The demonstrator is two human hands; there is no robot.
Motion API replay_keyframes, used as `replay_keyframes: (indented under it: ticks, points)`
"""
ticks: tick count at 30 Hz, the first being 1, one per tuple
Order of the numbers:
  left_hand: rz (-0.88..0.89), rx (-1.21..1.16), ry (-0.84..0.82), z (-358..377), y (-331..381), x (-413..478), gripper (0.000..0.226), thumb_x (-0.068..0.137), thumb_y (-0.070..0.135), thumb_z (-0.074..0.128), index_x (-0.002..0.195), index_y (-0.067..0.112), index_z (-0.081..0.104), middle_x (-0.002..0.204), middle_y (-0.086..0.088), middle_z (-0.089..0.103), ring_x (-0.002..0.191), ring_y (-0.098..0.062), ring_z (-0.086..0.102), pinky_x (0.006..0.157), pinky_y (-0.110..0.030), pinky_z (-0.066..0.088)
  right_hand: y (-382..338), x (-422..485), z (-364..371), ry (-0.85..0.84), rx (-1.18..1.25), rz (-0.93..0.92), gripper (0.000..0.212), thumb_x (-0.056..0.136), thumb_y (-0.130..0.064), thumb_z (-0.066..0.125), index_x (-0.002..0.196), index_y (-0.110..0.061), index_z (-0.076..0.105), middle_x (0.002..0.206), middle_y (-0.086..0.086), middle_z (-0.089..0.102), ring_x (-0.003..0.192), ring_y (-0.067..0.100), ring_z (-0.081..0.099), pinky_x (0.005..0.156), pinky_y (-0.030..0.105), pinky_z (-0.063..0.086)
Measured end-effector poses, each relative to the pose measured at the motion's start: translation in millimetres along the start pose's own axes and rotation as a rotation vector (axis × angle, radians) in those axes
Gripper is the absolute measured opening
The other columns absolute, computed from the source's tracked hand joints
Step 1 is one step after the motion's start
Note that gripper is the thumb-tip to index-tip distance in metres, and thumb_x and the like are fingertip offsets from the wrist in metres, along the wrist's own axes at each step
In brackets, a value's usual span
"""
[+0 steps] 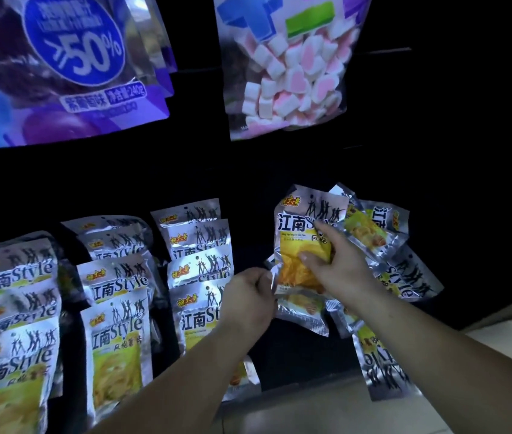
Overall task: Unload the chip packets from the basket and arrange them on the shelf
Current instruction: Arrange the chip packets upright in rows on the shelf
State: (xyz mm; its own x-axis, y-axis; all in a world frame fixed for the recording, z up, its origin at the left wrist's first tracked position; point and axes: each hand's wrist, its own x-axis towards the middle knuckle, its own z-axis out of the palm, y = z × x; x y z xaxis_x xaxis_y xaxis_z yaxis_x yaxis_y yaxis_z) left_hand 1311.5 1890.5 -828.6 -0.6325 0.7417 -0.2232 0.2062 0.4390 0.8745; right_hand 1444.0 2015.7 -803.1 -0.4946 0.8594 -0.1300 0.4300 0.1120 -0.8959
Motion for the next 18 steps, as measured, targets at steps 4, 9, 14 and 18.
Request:
replay_keyframes:
  ticks: [4,9,14,18]
  points:
    - [0.028,0.220,0.055,-4,4,4,0.019,0.100,0.023,0.051,0.086,0.023,0.063,0.079,0.000,0.070,0.068,-0.018,0.067,0.058,-0.034,0.055,9,5,6,0.006,-0.079,-0.034,0.064,0.096,-0.036,0.069,0.149,-0.050,0.036,0.157,-0.007,0.036,0.142,0.021,0.039,0.103,0.033,0.037]
    - [0.104,0.174,0.066,4,2,3,0.016,0.091,0.024,0.069,0.100,0.030,0.058,0.094,0.008,0.066,0.080,-0.011,0.065,0.061,-0.020,0.047,16,6,6,0.073,-0.201,-0.049,0.064,0.096,-0.038,0.068,0.151,-0.047,0.035,0.155,-0.001,0.038,0.136,0.025,0.048,0.105,0.041,0.044]
    - [0.120,0.262,-0.063,14,-6,8,0.045,0.090,0.022,0.068,0.134,0.029,0.061,0.119,0.003,0.049,0.106,-0.019,0.061,0.080,-0.024,0.050,8,27,14,0.081,-0.384,-0.080,0.066,0.094,-0.041,0.070,0.151,-0.044,0.038,0.149,0.003,0.045,0.125,0.028,0.056,0.095,0.042,0.052]
    - [0.068,0.274,-0.121,16,-15,20,0.047,0.078,0.025,0.062,0.125,0.025,0.067,0.129,-0.011,0.055,0.119,-0.032,0.056,0.093,-0.038,0.053,3,51,33,0.070,-0.575,-0.126,0.068,0.093,-0.046,0.069,0.152,-0.038,0.037,0.148,0.004,0.050,0.120,0.031,0.061,0.084,0.038,0.052]
